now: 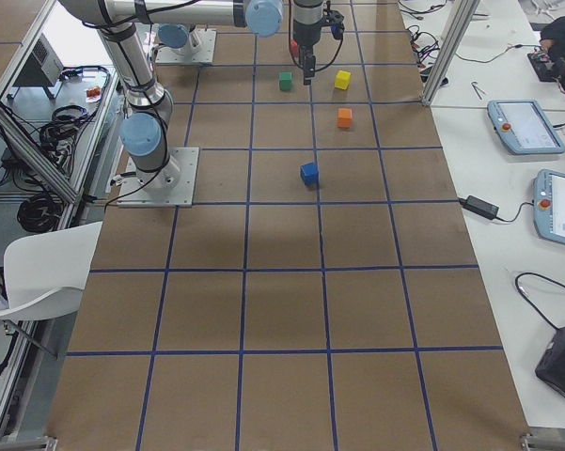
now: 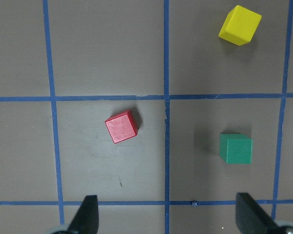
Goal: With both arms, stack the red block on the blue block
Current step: 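Lower the left gripper onto the red cube and close on it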
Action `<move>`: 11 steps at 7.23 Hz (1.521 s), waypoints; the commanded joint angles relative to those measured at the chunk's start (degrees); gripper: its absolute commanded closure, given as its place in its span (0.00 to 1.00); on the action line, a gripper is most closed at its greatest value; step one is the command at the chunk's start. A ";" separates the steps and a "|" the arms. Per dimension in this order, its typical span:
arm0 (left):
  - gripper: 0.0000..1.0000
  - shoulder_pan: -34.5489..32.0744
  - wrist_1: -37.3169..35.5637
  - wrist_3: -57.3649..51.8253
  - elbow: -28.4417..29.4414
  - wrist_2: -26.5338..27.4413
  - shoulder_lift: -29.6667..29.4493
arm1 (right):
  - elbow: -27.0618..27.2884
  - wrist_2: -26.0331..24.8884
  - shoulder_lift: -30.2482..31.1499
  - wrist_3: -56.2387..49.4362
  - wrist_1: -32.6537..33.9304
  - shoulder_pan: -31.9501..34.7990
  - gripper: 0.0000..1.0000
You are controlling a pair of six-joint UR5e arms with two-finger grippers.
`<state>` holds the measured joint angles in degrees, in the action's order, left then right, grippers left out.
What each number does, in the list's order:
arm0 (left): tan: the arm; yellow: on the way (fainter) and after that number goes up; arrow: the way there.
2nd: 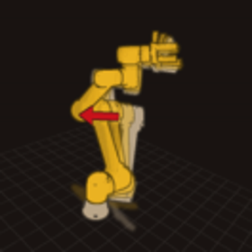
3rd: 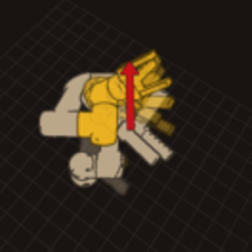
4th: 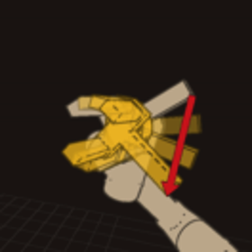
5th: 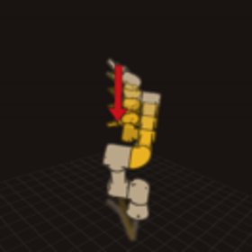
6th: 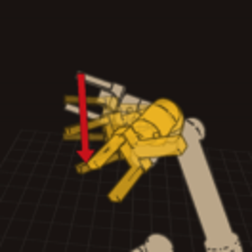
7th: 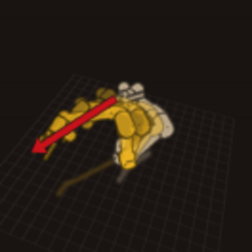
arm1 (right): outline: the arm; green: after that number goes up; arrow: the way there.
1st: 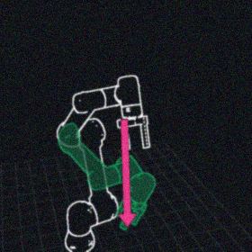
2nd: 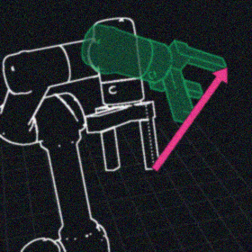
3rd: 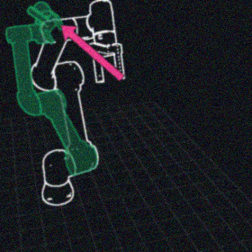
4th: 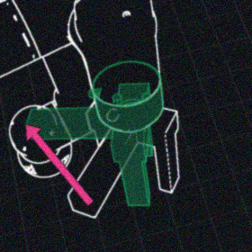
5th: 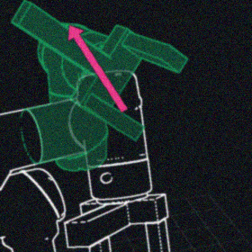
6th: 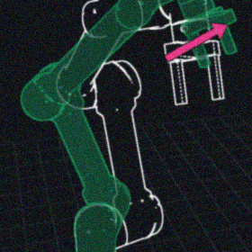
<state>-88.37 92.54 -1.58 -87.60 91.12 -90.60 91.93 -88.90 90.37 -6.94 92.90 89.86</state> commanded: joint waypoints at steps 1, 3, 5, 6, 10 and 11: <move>0.00 -0.04 0.18 -0.09 -0.38 0.02 -0.19 | 0.00 -0.13 -0.01 0.00 0.00 -0.04 0.00; 0.00 -0.04 0.01 -0.09 -0.38 0.11 -0.72 | 0.09 -0.48 -0.01 0.00 -0.09 -0.12 0.00; 0.00 3.71 -6.26 -0.01 -5.35 -0.50 -6.49 | 0.09 -0.66 -0.01 0.00 0.00 -0.12 0.00; 0.00 6.26 -13.80 -0.53 -9.66 -0.68 -8.96 | 0.09 -0.66 0.07 0.00 -0.09 -0.04 0.00; 0.00 9.45 -30.83 0.60 -23.74 -0.86 -13.72 | 0.09 -0.83 -0.01 0.00 -0.18 -0.12 0.00; 0.00 9.45 -33.28 0.61 -24.72 -0.86 -14.69 | 0.09 -0.92 -0.01 0.00 0.00 -0.13 0.00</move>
<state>-79.02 62.46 -1.27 -110.22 90.30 -104.02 92.02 -89.74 90.36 -6.94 92.79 89.76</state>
